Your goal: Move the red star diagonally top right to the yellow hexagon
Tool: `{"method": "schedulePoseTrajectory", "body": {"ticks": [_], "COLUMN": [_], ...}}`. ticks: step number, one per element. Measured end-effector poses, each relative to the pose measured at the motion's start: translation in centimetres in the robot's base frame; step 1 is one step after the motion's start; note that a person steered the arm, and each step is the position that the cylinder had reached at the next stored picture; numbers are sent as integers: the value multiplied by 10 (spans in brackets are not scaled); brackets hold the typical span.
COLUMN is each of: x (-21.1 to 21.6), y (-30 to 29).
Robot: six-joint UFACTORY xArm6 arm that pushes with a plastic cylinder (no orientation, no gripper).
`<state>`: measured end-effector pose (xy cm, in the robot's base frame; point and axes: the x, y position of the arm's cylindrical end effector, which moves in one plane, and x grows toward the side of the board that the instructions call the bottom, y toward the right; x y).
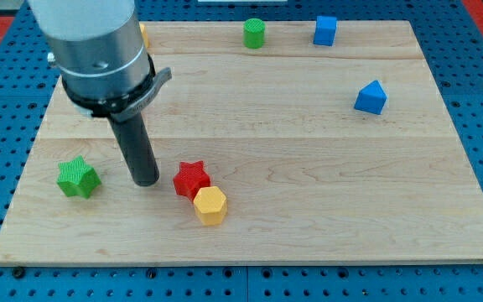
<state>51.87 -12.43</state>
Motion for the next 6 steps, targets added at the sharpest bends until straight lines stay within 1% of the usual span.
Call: {"method": "schedulePoseTrajectory", "body": {"ticks": [1, 2, 3, 6], "x": [-7, -21, -22, -27], "y": [53, 136, 139, 101]}}
